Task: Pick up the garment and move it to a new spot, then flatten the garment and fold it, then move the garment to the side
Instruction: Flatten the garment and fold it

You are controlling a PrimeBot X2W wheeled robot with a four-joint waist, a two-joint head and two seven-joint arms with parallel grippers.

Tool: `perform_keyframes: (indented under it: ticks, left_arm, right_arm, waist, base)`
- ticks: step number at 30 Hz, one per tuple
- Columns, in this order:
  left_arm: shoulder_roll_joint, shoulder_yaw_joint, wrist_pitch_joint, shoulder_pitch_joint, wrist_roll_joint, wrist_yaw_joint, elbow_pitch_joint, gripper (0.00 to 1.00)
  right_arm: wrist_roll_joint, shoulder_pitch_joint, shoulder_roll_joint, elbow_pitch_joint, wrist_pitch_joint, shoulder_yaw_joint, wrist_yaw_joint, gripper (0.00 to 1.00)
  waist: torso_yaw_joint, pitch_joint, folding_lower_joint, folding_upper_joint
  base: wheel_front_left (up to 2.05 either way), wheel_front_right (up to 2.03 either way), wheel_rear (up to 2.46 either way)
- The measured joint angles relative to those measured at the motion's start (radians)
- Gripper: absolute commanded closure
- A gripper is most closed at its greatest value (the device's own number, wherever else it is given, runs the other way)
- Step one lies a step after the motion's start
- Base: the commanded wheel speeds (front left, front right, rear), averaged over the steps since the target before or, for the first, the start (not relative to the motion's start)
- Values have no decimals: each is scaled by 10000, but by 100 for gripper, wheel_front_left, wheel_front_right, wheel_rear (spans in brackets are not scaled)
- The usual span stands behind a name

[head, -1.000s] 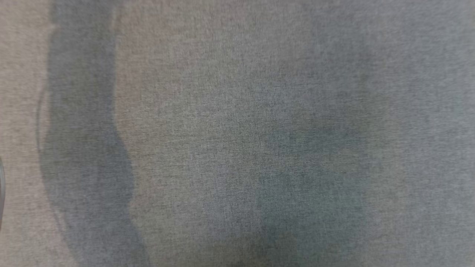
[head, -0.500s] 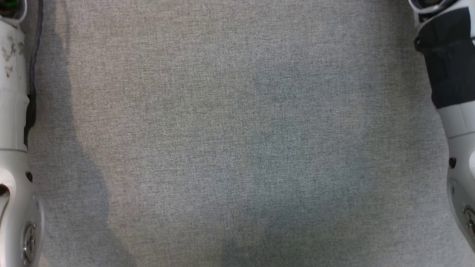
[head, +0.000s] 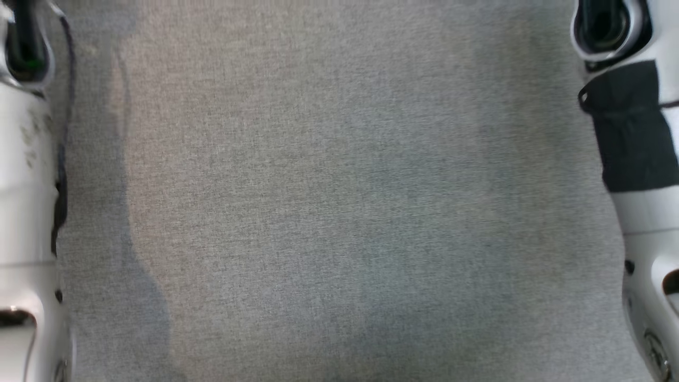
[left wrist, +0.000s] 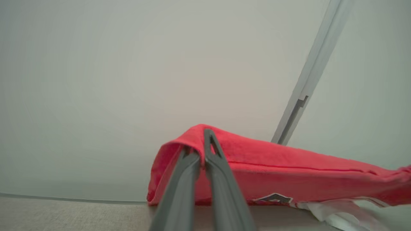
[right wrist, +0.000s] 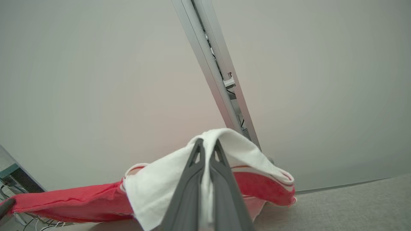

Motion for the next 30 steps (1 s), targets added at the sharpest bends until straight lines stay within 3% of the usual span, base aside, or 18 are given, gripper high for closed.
perform_keyframes:
  ticks: [6,12,17,30]
  left_arm:
    - [612,-1175,-13,1760,-378,0,-1093,100]
    - [1012,-1248,-13,4015,-692,-2,-2173,100]
    - [871,-1078,-13,6201,-669,50,-2811,100]
    - [525,-842,-13,9423,-194,299,-3312,100]
  right_arm:
    - [343,1522,-364,-1281,0,662,0,100]
    - [817,4060,-1085,-2468,0,1112,0,100]
    - [1014,6204,-1532,-2830,100,1526,0,100]
    - [706,9465,-2150,-3676,522,1906,0,100]
  waist:
    - [-108,-713,0,0]
    - [-151,-1572,0,0]
    - [-145,-2346,0,0]
    - [35,-3699,0,1]
  base:
    - [0,0,0]
    - [0,0,0]
    - [0,0,0]
    - [0,0,0]
